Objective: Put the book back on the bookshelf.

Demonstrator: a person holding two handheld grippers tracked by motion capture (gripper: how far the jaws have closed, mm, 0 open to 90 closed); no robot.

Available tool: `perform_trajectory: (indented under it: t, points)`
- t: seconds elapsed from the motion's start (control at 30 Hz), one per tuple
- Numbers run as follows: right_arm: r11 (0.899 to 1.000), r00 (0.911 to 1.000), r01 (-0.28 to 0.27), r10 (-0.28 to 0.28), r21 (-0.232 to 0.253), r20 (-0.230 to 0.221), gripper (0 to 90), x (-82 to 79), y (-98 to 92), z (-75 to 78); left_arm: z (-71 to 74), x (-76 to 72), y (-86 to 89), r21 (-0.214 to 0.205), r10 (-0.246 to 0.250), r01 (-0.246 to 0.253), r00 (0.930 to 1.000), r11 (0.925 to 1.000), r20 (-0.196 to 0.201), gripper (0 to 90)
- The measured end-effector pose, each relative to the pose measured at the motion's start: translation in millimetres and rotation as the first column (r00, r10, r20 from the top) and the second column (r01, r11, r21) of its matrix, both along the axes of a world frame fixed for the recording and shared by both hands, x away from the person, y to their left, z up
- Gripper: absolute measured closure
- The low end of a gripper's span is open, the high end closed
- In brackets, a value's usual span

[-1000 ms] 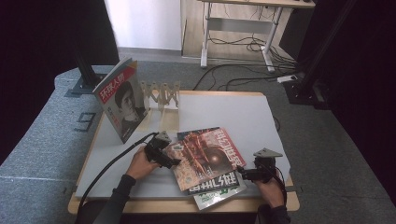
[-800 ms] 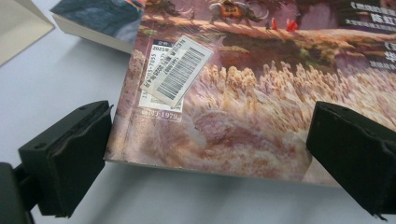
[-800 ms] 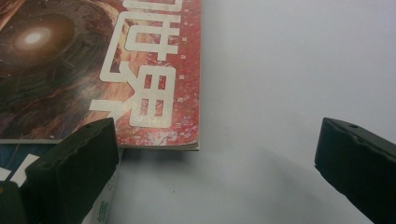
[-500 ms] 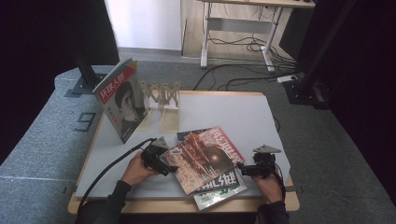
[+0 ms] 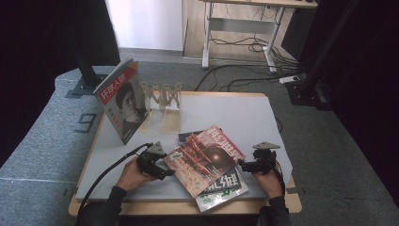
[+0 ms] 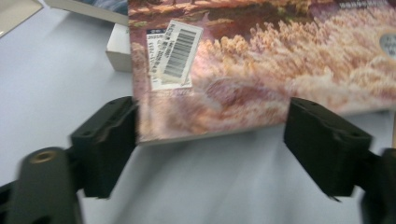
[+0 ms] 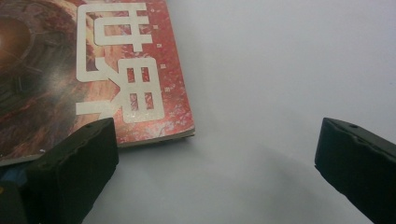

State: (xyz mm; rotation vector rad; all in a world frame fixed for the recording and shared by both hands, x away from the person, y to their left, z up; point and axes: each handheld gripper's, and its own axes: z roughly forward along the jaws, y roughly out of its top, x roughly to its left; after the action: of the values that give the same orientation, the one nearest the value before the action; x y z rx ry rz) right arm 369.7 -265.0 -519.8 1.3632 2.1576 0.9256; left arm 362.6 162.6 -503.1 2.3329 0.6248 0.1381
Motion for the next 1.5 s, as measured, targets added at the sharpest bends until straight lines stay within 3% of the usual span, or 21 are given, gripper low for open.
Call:
perform_trajectory:
  t: [0.17,0.37,0.67,0.87,1.13,1.5]
  points:
    - [1.0,1.0,0.002,-0.002,-0.014,-0.001,0.0,8.0,1.1,0.4,0.6,-3.9,3.0,0.01,-0.001,0.001,0.9999,0.9999,0.016,31.5]
    - [1.0,1.0,0.007,-0.007,-0.024,-0.007,0.0,18.3,2.2,-0.3,1.2,-9.4,1.8,0.041,-0.013,0.011,0.999,0.9991,0.042,37.3]
    - [1.0,0.9999,0.012,-0.012,-0.023,-0.008,0.7,31.5,3.4,-0.6,-1.3,-16.3,6.3,0.0,0.005,-0.005,0.9993,1.0,0.038,48.7]
    - [1.0,1.0,-0.009,0.009,-0.007,0.001,2.1,19.8,3.8,7.5,-2.2,-19.6,8.3,-0.011,0.022,-0.021,0.9991,0.9997,0.037,52.6]
    - [0.995,0.9954,-0.094,0.095,0.032,-0.015,2.0,-1.5,22.6,13.0,-2.9,-27.7,5.4,-0.011,-0.003,0.003,0.9993,0.9999,0.037,54.1]
    - [0.986,0.988,-0.146,0.15,0.079,-0.037,1.2,-9.4,37.5,12.2,-3.0,-36.8,1.3,-0.01,-0.028,0.029,0.9992,0.9995,0.028,53.8]
